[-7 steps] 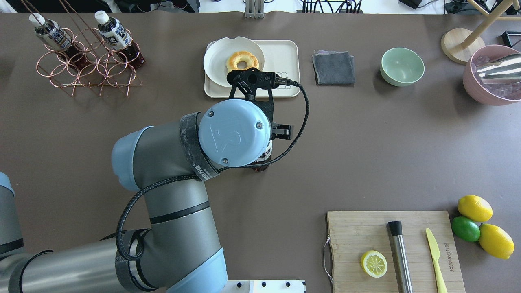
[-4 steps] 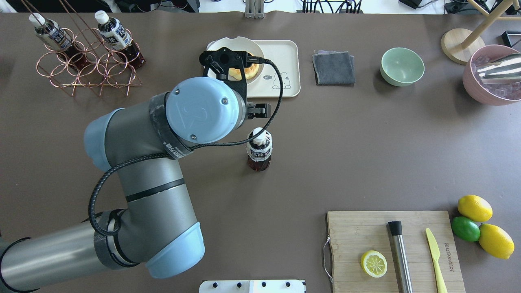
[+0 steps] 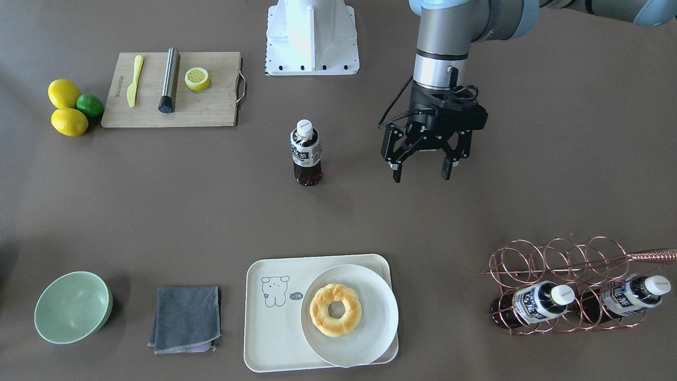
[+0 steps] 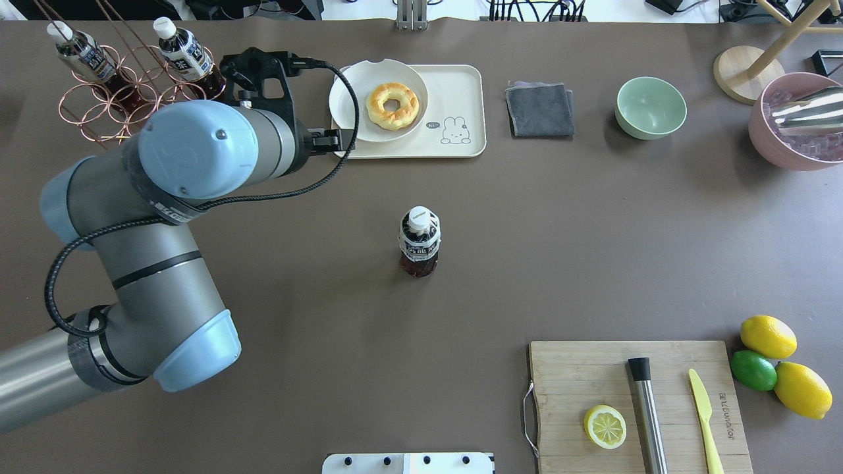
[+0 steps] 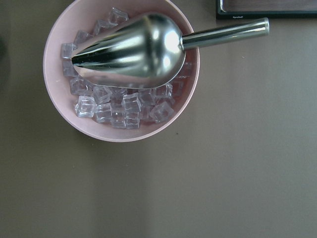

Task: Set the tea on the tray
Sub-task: 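Set the bottle down in front of the tray and withdraw the left arm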

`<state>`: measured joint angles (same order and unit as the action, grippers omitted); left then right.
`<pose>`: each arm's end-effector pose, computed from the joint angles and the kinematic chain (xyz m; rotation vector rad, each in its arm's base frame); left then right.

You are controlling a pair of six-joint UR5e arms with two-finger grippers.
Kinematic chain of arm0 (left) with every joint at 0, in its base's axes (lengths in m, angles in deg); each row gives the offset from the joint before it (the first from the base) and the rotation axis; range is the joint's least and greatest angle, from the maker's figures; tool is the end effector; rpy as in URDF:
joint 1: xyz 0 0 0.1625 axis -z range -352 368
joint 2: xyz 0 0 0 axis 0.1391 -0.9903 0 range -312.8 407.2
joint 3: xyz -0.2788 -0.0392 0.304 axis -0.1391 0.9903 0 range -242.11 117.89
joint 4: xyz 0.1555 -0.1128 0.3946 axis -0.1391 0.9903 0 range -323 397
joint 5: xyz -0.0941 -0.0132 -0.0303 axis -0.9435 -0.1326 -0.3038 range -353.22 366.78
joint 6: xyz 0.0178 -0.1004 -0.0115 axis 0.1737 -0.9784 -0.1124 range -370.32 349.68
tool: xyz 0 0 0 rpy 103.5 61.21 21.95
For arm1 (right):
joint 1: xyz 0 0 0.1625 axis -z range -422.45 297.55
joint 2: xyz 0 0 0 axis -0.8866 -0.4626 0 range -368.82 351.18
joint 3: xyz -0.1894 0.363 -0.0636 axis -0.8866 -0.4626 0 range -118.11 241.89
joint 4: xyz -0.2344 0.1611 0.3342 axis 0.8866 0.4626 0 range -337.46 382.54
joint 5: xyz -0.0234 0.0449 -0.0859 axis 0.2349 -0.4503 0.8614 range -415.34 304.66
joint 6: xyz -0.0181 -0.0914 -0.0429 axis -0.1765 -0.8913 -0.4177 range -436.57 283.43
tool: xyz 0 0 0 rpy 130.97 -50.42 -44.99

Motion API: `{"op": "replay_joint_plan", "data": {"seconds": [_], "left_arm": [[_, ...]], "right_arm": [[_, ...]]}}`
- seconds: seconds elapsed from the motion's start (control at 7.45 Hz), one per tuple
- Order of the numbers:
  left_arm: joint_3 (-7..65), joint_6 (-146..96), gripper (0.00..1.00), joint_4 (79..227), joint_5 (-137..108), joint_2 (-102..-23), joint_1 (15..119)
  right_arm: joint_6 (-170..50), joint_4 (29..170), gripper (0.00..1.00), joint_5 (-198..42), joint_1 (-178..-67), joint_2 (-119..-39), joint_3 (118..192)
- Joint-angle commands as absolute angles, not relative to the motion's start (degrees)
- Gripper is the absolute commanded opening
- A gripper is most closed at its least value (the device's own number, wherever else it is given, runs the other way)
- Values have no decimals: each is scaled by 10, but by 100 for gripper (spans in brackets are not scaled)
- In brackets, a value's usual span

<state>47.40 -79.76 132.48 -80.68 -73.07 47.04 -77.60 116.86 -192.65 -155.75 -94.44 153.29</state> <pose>0.3945 -0.4976 0.1775 0.5171 0.8204 -0.3186 0.0894 -0.5450 0.6004 0.0554 -0.8243 0.0267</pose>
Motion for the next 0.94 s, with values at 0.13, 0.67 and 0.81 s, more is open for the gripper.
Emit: {"op": "replay_joint_plan", "data": {"seconds": [0.13, 0.67, 0.81], "left_arm": [[499, -626, 98, 1336, -911, -601, 593], [465, -379, 98, 1327, -1105, -487, 807], [457, -357, 98, 1327, -1127, -468, 840]], "right_arm": [[-652, 1168, 100, -1931, -1475, -890, 1577], [-387, 1171, 100, -1908, -1319, -783, 1683], [-305, 1175, 100, -1880, -1275, -757, 1707]]}}
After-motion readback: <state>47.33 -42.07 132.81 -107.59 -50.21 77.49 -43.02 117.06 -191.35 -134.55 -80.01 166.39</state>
